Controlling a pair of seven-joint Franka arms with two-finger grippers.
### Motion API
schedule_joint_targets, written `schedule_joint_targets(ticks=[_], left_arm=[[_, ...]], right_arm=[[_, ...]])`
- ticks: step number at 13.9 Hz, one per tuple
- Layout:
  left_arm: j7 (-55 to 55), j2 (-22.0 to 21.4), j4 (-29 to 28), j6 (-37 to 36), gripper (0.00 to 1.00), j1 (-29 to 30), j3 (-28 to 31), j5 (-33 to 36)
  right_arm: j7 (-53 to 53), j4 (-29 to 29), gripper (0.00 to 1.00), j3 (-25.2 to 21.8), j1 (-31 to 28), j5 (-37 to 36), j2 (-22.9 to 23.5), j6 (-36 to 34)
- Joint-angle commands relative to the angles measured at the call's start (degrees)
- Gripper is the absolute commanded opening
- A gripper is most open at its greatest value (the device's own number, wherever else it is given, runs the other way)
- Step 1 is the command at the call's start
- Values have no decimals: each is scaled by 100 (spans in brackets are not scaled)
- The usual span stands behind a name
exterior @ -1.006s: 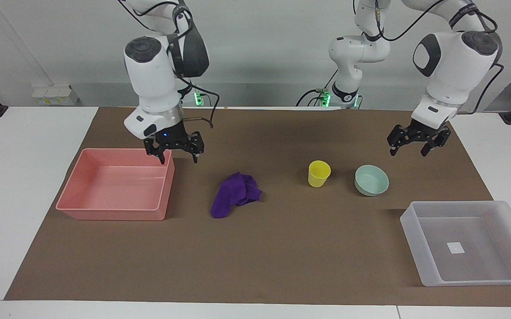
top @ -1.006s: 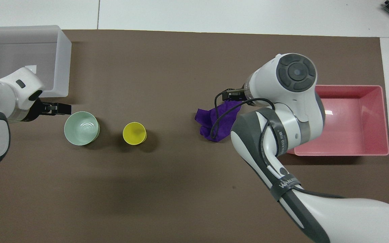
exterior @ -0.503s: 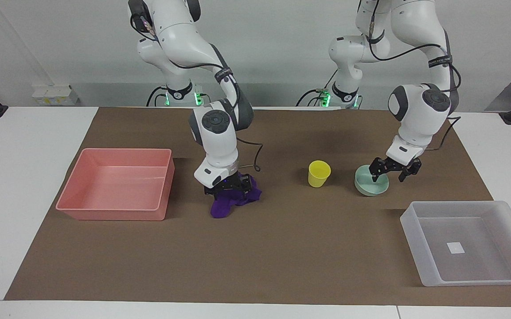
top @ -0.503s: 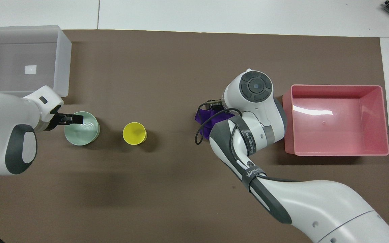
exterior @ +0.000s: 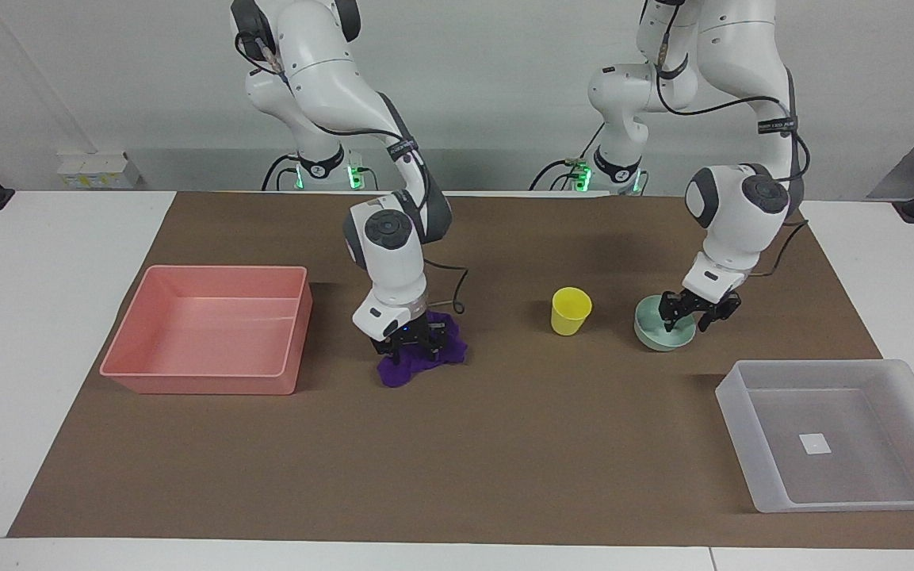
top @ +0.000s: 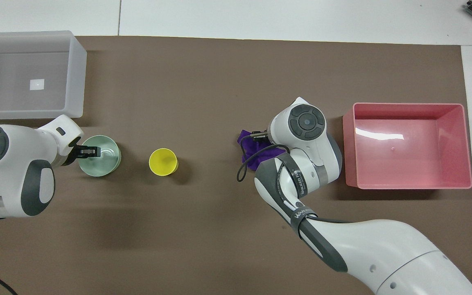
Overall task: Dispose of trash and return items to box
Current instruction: 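Lift the green bowl into the white box while the right gripper lifts the cloth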
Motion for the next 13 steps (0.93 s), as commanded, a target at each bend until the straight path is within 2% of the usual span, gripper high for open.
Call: schedule_joint_targets(ticks=[1,4,6,8,10,13], left_arm=[[82,17,12,128,0,130,-33,55],[82,-175,214,-82,0,183,-33,55],[135,-316,582,-642,0,192,-33,55],[415,-325,1187,-1301,0,305,-33,55],[653,-159,1917,-1734,0,464,-33,55],[689,350,2796,-1902,0,719,-33,63]], right_arm=[[232,-232,0,68,-14,141,-187,45],[250,-153,0,68,-14,150,-257,-148],[241,-118,0,68,-75,159,-555,-481],[241,83,0,60,-154,168,-880,-990],[241,417,0,42,-329,290,-1057,-1395],[241,961,0,33,-558,343,-1268,-2133]])
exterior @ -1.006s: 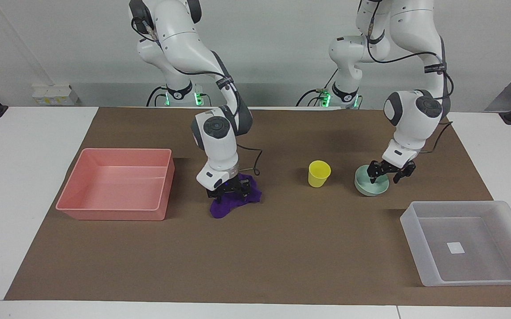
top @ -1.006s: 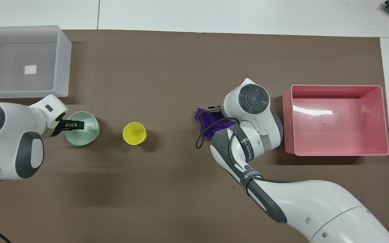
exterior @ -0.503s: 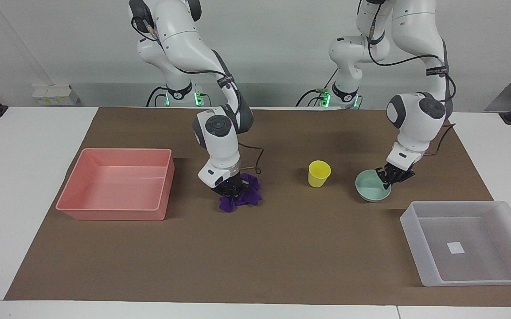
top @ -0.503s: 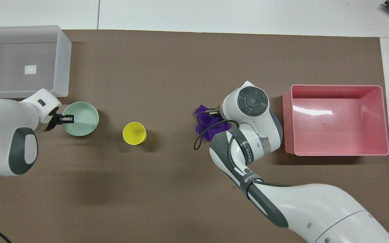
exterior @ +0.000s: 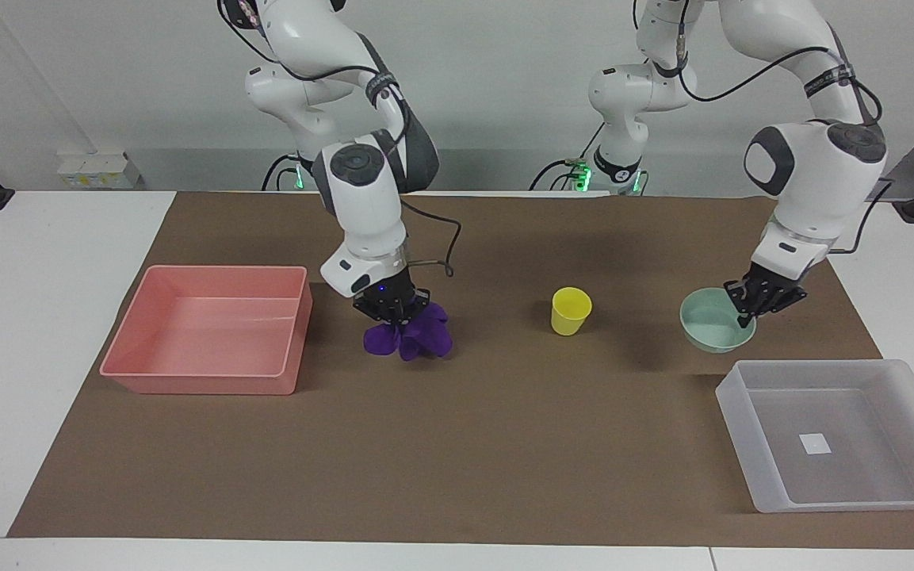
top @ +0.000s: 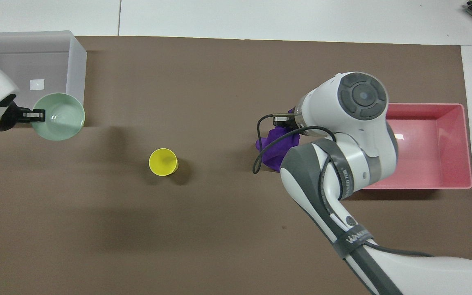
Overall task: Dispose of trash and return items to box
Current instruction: 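Lift the green bowl into the white box while the right gripper lifts the cloth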
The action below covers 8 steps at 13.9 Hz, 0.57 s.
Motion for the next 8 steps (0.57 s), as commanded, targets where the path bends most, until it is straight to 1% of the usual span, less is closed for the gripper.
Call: schedule_joint_targets(ticks=[1,3,4,6,8], left_arm=[[126,726,1017,-227,0,284,-52,67],[117,1174,1728,-331,0,356,-52,67],[126,1498,2167,-532,0,417,-52,58],[126,2219,3221,-770,0,505,-87,67],[126,2896,4136,-921,0,531,-88,67]], right_arm=[[61,553,0,38,-262,146,-102,-714],[61,993,0,29,-428,137,-207,-1251],[26,1151,0,20,-560,146,-303,-1462],[-131,1302,0,11,-850,129,-506,-1735],[-648,1302,0,-6,-1157,85,-664,-1894]])
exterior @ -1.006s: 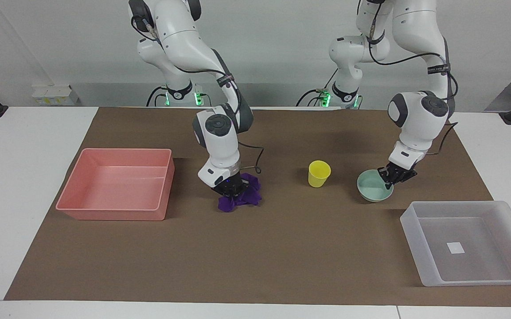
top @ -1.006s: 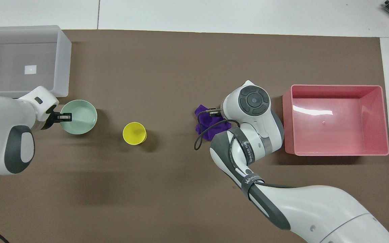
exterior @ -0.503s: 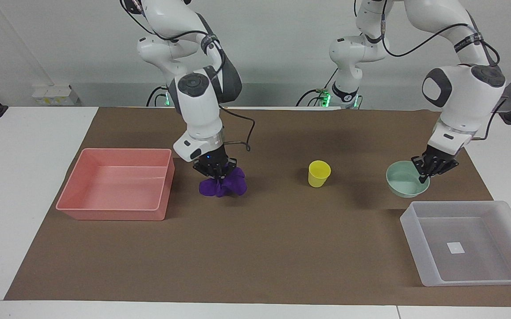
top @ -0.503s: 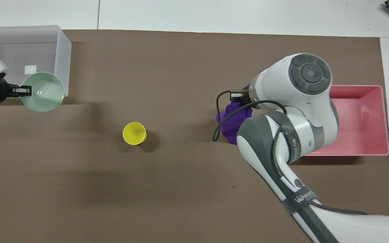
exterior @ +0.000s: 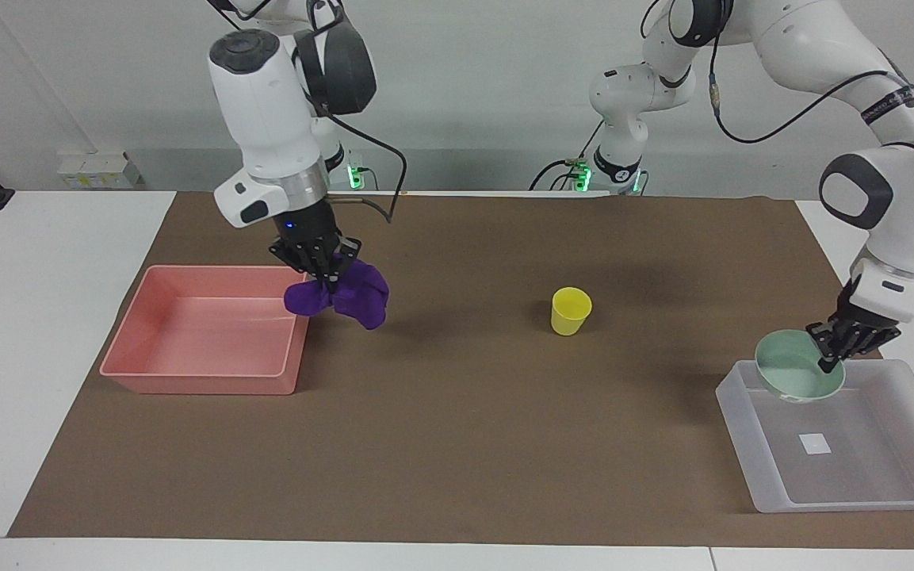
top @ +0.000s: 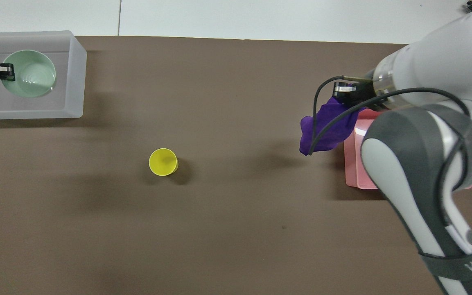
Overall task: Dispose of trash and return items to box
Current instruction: 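Release the bowl in the white box while the right gripper lowers the cloth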
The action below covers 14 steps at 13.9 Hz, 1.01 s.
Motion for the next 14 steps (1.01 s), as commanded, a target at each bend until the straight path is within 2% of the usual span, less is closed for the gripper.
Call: schedule_joint_targets(ticks=[1,4,7,9,10,11,14], left_arm=[[74,1201,1589,-455,0,196,-86,63],[109,1800,1987,-289,0,302,-68,98],[154,1890,1918,72,0,390,-103,89],[162,1802,1515,281,0,425,-103,107],[162,1697,1173,674,0,443,-103,72],[162,1574,761,931,0,443,-95,72],[180,1241,30,1179,0,469,-103,54]], right_arm=[[-727,41,0,12,-503,64,-188,-255],[-1737,-20,0,12,-1162,64,-277,-300],[-2626,-484,0,4,-1812,73,-320,67],[-3040,-1081,0,4,-2068,82,-364,655],[-3120,-1389,0,4,-2191,82,-382,867],[-3121,-1775,0,4,-2236,82,-382,1147],[-2937,-2848,0,4,-2236,82,-400,2193]])
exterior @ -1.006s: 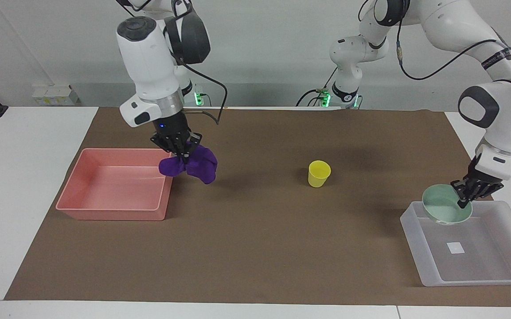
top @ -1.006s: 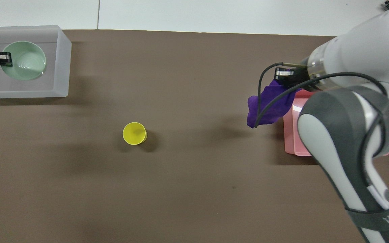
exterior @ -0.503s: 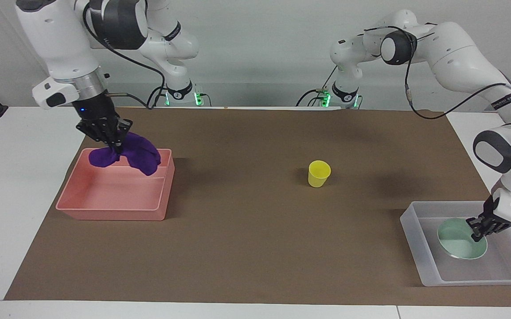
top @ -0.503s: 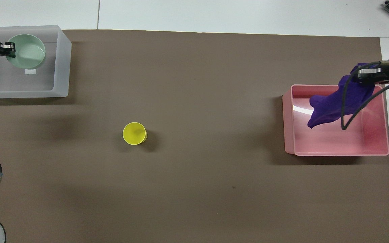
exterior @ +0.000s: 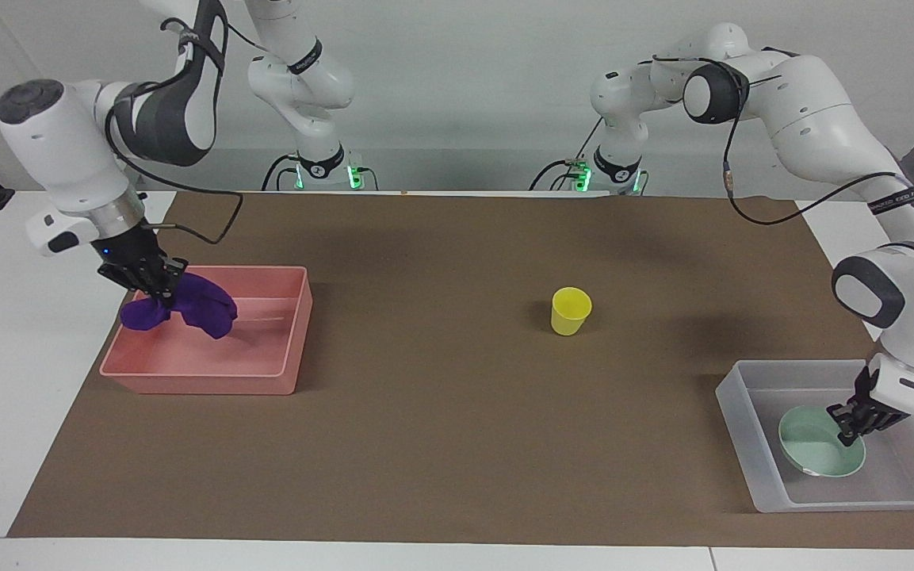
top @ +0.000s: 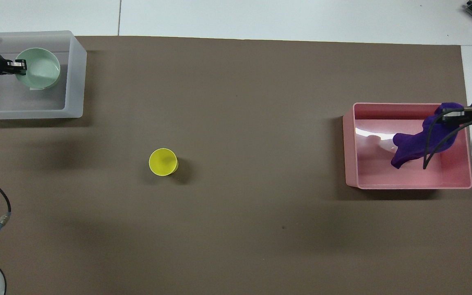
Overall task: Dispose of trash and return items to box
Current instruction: 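Release the bowl in the white box while the right gripper lowers the cloth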
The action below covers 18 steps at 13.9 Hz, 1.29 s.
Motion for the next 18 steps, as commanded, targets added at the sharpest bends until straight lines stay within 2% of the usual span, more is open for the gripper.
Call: schedule_joint_targets(ticks=[1,2,3,4,5,6,7,8,9,10,12,14,16,18], left_arm=[[76,-537,-794,141,0,56,-70,41],[76,-537,-794,97,14,21,-61,59],[76,-528,-794,105,37,20,-61,94],[85,-537,-698,71,81,3,-61,103],[93,-546,-653,70,100,-6,-52,111],[93,-607,-644,79,100,-41,-52,111],[128,-764,-670,62,100,-94,-52,103],[129,-922,-705,-8,100,-129,-69,94],[129,-1133,-784,-200,100,-260,-61,85],[120,-1396,-941,-333,100,-357,-61,85],[59,-2098,-1695,-387,100,-637,-61,76],[-55,-2828,-2530,-387,100,-910,-61,76],[-458,-3373,-3216,-396,100,-1217,-70,76],[-871,-3866,-3849,-396,100,-1578,-70,68]], right_arm=[[43,-1027,0,60,-46,94,-203,817],[17,-1264,0,60,-55,94,-194,906],[51,-1423,0,60,-38,129,-177,1029],[104,-1599,0,60,-11,138,-142,1222],[226,-1696,0,60,15,138,-107,1432],[254,-1758,0,60,15,138,-63,1574],[263,-1759,6,60,15,138,-10,1662],[289,-1759,28,60,15,138,51,1759],[411,-1759,69,60,33,138,61,1768],[630,-1733,100,60,94,138,69,1777],[824,-1593,100,77,191,138,26,1681],[1114,-1260,100,78,418,94,-79,1235],[1727,-899,100,78,769,24,-150,664],[2142,-854,100,77,1104,-125,-299,538]])
